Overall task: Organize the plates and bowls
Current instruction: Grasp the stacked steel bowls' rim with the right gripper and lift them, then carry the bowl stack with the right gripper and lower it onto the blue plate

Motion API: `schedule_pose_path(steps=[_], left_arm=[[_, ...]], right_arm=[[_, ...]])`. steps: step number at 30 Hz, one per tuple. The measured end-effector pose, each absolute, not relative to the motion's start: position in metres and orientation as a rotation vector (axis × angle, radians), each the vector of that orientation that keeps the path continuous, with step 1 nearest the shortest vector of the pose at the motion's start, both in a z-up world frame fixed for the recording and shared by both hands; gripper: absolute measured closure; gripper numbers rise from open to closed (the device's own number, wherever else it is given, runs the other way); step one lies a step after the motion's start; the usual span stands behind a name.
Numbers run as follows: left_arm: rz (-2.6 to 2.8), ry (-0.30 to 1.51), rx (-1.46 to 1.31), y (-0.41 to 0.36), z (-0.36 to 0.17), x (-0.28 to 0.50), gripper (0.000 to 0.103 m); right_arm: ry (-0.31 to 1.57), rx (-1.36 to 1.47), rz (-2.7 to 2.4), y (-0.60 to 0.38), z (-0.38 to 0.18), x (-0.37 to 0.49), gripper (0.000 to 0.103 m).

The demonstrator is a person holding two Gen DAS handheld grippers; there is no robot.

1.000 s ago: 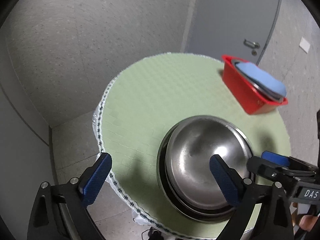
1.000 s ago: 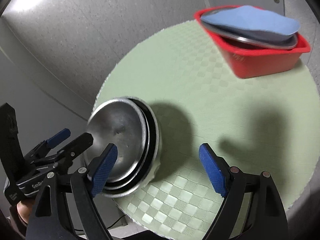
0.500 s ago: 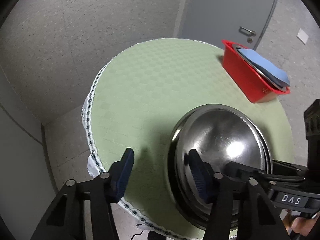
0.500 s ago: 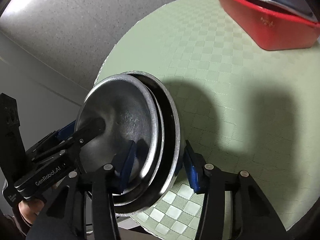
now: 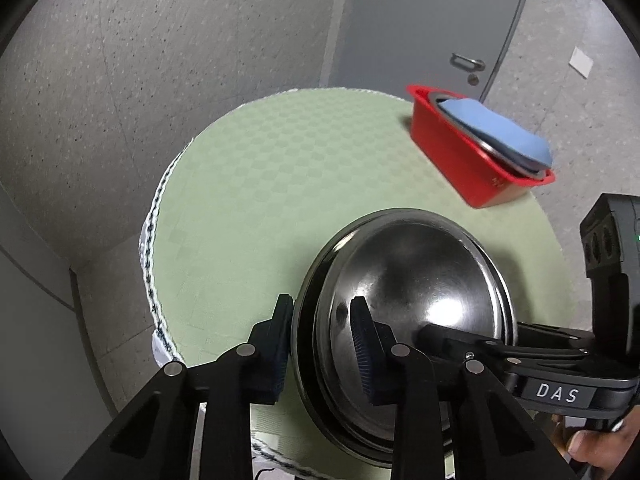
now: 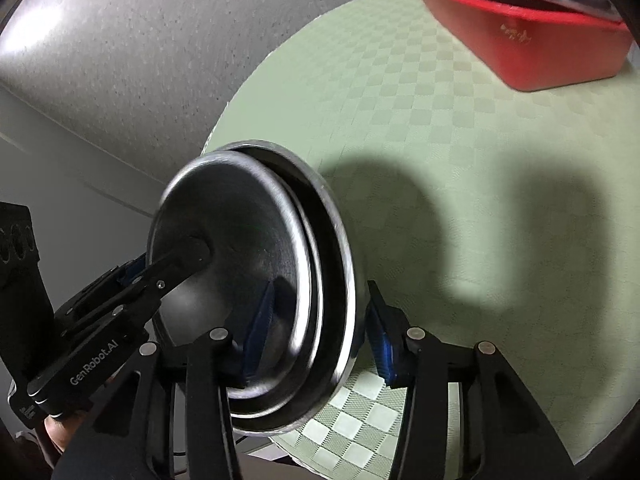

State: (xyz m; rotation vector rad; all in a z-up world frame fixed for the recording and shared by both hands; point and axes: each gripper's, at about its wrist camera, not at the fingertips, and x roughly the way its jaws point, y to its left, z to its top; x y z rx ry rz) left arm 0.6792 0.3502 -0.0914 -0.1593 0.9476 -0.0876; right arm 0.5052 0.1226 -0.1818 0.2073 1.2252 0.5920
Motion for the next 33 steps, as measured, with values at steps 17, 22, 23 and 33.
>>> schedule_pose_path(steps=[17, 22, 23, 33], left_arm=[[-0.010, 0.768, -0.197, 0.290, -0.012, 0.703, 0.076], [-0.015, 0.728, -0.200, 0.258, 0.007, 0.734, 0.073], [-0.019, 0.720, -0.200, 0.248, 0.011, 0.744, 0.073], [-0.078, 0.758, -0.182, 0.174, -0.001, 0.846, 0.072]], right_arm=[[1.063, 0.189, 0.724, 0.067, -0.097, 0.544, 0.057], [1.017, 0.178, 0.735, 0.035, -0.066, 0.573, 0.057], [1.010, 0.179, 0.736, 0.030, -0.062, 0.579, 0.057], [1.000, 0.179, 0.650, -0.028, -0.045, 0.661, 0.057]])
